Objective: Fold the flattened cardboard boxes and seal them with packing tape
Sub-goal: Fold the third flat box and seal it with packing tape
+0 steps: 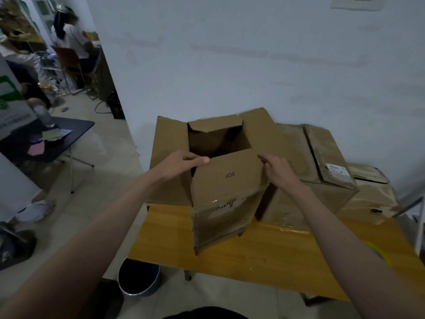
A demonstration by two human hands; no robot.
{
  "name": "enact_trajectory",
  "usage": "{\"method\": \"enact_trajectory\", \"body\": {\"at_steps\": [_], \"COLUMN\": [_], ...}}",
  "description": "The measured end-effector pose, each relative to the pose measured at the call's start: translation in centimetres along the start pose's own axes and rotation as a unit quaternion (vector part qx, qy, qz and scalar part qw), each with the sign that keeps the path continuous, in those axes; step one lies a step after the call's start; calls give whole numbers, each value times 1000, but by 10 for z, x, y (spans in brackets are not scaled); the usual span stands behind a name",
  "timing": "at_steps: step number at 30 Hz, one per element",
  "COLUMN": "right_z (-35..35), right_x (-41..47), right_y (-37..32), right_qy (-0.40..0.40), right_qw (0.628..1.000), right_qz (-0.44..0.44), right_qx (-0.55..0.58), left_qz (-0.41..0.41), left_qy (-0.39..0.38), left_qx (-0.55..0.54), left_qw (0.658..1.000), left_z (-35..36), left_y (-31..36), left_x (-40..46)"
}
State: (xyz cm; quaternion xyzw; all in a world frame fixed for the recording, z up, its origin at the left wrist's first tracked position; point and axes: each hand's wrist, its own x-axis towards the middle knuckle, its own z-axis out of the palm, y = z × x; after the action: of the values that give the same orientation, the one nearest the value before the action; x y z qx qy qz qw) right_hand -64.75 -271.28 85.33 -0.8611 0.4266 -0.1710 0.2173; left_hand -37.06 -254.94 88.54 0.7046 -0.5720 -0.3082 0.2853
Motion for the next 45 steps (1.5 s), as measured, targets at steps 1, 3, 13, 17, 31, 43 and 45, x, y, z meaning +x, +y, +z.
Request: {"method": "enact_trajectory", "body": {"at_steps": [1, 3, 13, 17, 31, 43, 45], "right_z": [0, -1, 10, 28, 17, 42, 50], "right_x": [-1, -2, -8, -8, 81, 180, 183], "right_y": [3, 10, 16, 21, -2, -18, -16], "right_qy": [10, 15, -74, -115, -107, -139, -165], "right_qw": [999, 998, 972, 950, 978, 962, 941], "right_qz": [1, 8, -112, -125, -41, -21, -14], "right_qx": [33, 67, -191, -263, -174, -235, -295], "left_qz": [21, 48, 41, 25, -58, -107, -116], "left_qy": [-2, -7, 79, 35, 68, -17, -36], "left_qx": [-15, -5, 236, 377, 261, 360, 403], "left_qw": [1000, 999, 968, 925, 961, 927, 907], "left_z": [-3, -7, 35, 51, -3, -5, 0], "left_y": [-1, -6, -22, -38, -15, -33, -41], "left_x": [2, 6, 31, 29, 111, 192, 194]}}
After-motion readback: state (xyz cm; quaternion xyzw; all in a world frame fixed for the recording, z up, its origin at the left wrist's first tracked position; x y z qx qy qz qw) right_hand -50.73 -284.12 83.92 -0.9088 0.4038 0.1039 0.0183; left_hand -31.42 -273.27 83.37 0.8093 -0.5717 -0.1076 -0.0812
